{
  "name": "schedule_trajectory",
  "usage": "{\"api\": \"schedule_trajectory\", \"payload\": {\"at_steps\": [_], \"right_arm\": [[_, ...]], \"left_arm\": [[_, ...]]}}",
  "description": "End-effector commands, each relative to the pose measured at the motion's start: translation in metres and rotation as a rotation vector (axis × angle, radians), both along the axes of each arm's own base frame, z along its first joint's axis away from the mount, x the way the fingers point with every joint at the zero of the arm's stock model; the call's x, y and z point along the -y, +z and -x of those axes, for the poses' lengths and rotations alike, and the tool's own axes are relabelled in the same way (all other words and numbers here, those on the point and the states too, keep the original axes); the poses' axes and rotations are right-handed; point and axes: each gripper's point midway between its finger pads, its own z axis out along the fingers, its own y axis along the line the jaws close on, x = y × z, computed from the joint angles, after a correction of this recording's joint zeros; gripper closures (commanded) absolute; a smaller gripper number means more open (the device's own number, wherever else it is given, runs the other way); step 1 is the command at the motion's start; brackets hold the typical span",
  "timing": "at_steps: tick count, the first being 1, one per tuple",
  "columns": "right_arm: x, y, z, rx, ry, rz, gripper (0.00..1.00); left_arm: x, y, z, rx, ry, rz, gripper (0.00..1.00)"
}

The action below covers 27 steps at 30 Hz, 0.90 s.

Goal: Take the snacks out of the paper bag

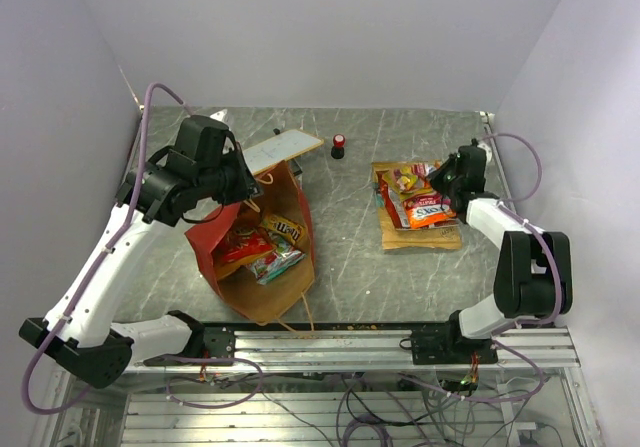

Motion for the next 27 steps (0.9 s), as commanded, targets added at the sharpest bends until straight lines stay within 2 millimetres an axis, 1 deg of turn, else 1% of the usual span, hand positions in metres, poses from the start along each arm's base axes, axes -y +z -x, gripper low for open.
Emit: {"api": "schedule_trajectory", "payload": {"at_steps": [1, 3, 5, 6, 7, 9, 10, 11, 12, 14, 15, 17, 19, 21, 24, 27], "right_arm": [[0.015, -0.026, 0.024, -0.048, -0.089, 0.003, 1.00], [0.018, -0.034, 0.038, -0.071, -0.110, 0.011, 1.00], [0.020, -0.038, 0.046, -0.089, -0.111, 0.019, 0.99], [0.018, -0.041, 0.049, -0.111, -0.095, 0.027, 0.96], [0.017, -0.039, 0.050, -0.128, -0.068, 0.039, 0.91], [0.013, -0.032, 0.053, -0.147, -0.018, 0.056, 0.77], [0.012, -0.022, 0.055, -0.142, -0.006, 0.066, 0.71], [0.012, -0.017, 0.059, -0.153, 0.007, 0.079, 0.66], [0.012, -0.005, 0.064, -0.141, 0.020, 0.092, 0.61], [0.015, 0.011, 0.077, -0.145, 0.024, 0.120, 0.52], [0.016, 0.017, 0.085, -0.149, 0.026, 0.132, 0.49], [0.014, 0.028, 0.101, -0.161, 0.052, 0.142, 0.45], [0.002, 0.037, 0.117, -0.147, 0.126, 0.124, 0.42], [-0.017, 0.043, 0.132, -0.127, 0.232, 0.085, 0.41], [-0.052, 0.044, 0.157, -0.132, 0.383, -0.032, 0.41], [-0.090, 0.059, 0.177, -0.089, 0.506, -0.128, 0.40]], "left_arm": [[-0.005, 0.010, 0.002, 0.035, -0.005, -0.005, 0.93], [-0.005, 0.011, 0.003, 0.034, -0.009, -0.003, 0.93], [-0.002, 0.010, 0.005, 0.026, -0.022, 0.004, 0.93], [-0.001, 0.009, 0.005, 0.021, -0.025, 0.007, 0.93], [-0.001, 0.008, 0.006, 0.019, -0.029, 0.013, 0.93], [0.002, 0.005, 0.009, 0.010, -0.036, 0.029, 0.93], [0.003, 0.003, 0.010, 0.007, -0.039, 0.040, 0.93], [0.004, 0.001, 0.012, 0.004, -0.040, 0.052, 0.93], [0.006, 0.000, 0.013, 0.002, -0.043, 0.066, 0.93], [0.007, -0.003, 0.017, -0.001, -0.047, 0.088, 0.93], [0.007, -0.004, 0.018, 0.000, -0.044, 0.096, 0.93], [0.006, -0.005, 0.019, 0.004, -0.040, 0.100, 0.93], [0.006, -0.003, 0.020, 0.014, -0.044, 0.102, 0.93], [0.006, -0.001, 0.020, 0.020, -0.048, 0.099, 0.93], [0.006, 0.000, 0.019, 0.019, -0.051, 0.094, 0.93], [0.006, 0.001, 0.018, 0.026, -0.051, 0.095, 0.93]]}}
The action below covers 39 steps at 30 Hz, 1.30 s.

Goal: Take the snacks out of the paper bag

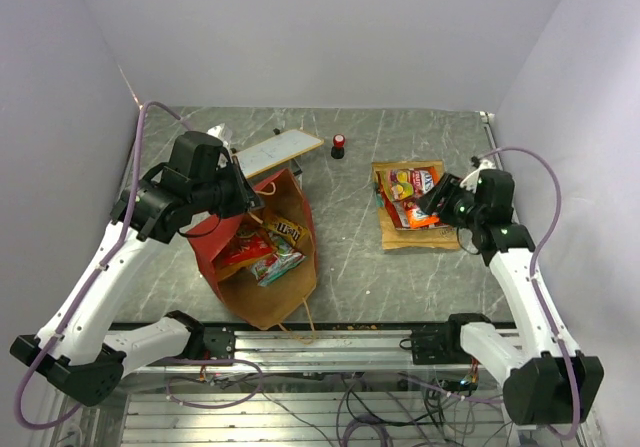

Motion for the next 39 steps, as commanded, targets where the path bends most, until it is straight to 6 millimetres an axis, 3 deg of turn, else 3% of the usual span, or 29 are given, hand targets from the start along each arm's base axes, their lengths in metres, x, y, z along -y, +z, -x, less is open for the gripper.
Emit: {"api": "schedule_trajectory", "payload": {"at_steps": [1, 5, 11, 16, 19, 22, 24, 27, 31, 34, 39], "right_arm": [[-0.066, 0.004, 0.048, -0.055, 0.254, -0.160, 0.40], [-0.118, 0.041, 0.063, 0.043, 0.386, -0.219, 0.38], [-0.213, 0.091, 0.091, 0.196, 0.718, -0.204, 0.36], [-0.284, 0.119, 0.122, 0.401, 0.961, -0.077, 0.35], [-0.315, 0.126, 0.142, 0.566, 1.094, -0.025, 0.35], [-0.347, 0.114, 0.174, 0.803, 1.323, 0.128, 0.35], [-0.361, 0.104, 0.179, 0.919, 1.390, 0.264, 0.33], [-0.382, 0.070, 0.174, 0.971, 1.506, 0.449, 0.32], [-0.398, 0.041, 0.156, 1.030, 1.536, 0.664, 0.32], [-0.406, 0.038, 0.142, 1.128, 1.480, 0.738, 0.27], [-0.416, 0.012, 0.122, 1.148, 1.466, 0.844, 0.24]], "left_arm": [[0.005, 0.014, -0.004, 0.043, -0.016, 0.036, 0.93], [0.007, 0.013, -0.006, 0.037, -0.025, 0.030, 0.93], [0.008, 0.019, -0.010, 0.048, -0.024, 0.030, 0.93], [0.006, 0.019, -0.012, 0.050, -0.018, 0.014, 0.93], [0.004, 0.020, -0.011, 0.055, -0.010, 0.012, 0.93], [0.000, 0.020, -0.011, 0.058, 0.000, -0.004, 0.93], [-0.002, 0.022, -0.011, 0.061, 0.003, -0.018, 0.93], [-0.003, 0.026, -0.013, 0.066, 0.005, -0.030, 0.93], [-0.005, 0.029, -0.014, 0.072, 0.009, -0.038, 0.93], [-0.006, 0.028, -0.013, 0.069, 0.011, -0.045, 0.93], [-0.008, 0.030, -0.013, 0.070, 0.014, -0.055, 0.93]]}}
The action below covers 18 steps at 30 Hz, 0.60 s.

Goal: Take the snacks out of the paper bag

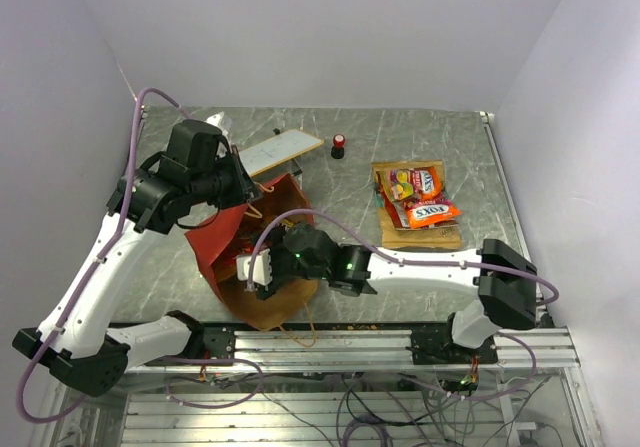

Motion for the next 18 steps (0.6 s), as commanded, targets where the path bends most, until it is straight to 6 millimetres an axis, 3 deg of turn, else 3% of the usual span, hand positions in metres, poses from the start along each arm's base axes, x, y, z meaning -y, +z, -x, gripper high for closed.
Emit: {"api": "schedule_trajectory", "payload": {"at_steps": [1, 8, 12, 18], "right_arm": [[-0.014, 0.005, -0.026, 0.159, -0.013, -0.044, 0.24], [-0.028, -0.022, -0.039, 0.164, 0.010, -0.023, 0.27], [-0.033, -0.035, -0.044, 0.157, 0.026, -0.009, 0.35], [-0.040, -0.049, -0.050, 0.131, 0.032, -0.012, 0.35]], "left_arm": [[-0.006, 0.011, -0.004, 0.034, 0.013, -0.023, 0.93], [-0.009, 0.013, -0.005, 0.035, 0.014, -0.043, 0.93], [-0.009, 0.012, -0.004, 0.030, 0.012, -0.049, 0.93], [-0.011, 0.010, -0.001, 0.023, 0.007, -0.058, 0.93]]}}
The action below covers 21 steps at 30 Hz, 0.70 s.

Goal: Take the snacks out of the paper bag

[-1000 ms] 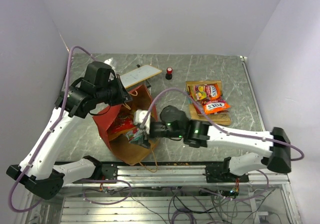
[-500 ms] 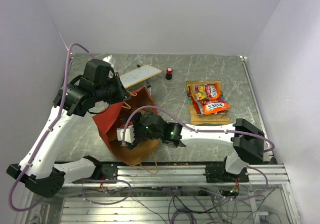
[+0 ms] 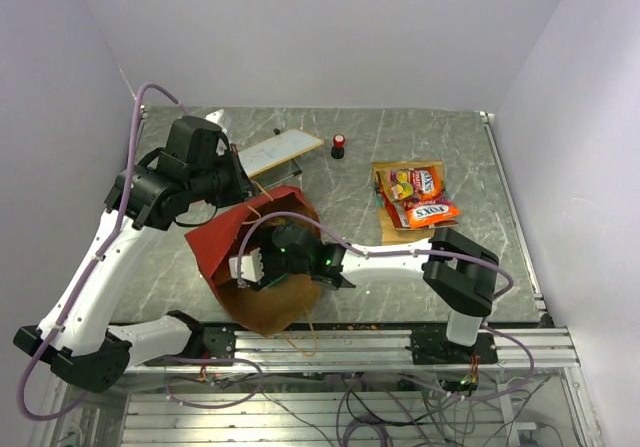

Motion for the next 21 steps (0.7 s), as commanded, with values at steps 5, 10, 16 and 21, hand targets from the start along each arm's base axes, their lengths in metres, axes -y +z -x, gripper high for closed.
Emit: {"api": "schedule_trajectory", "payload": {"at_steps": [5, 10, 16, 21], "right_arm": [[-0.020, 0.015, -0.011, 0.011, -0.004, -0.100, 0.44], [-0.023, 0.018, -0.011, -0.019, -0.007, -0.115, 0.71], [-0.017, 0.030, 0.001, -0.064, 0.037, -0.091, 0.95], [0.003, 0.049, 0.013, -0.109, 0.030, -0.113, 1.00]], "left_arm": [[-0.002, 0.002, -0.001, 0.001, -0.005, -0.012, 0.93], [0.004, -0.002, 0.001, -0.014, -0.008, 0.024, 0.93], [-0.001, -0.001, 0.002, -0.007, 0.026, 0.030, 0.93], [-0.004, 0.002, 0.002, 0.001, 0.049, 0.033, 0.93]]}}
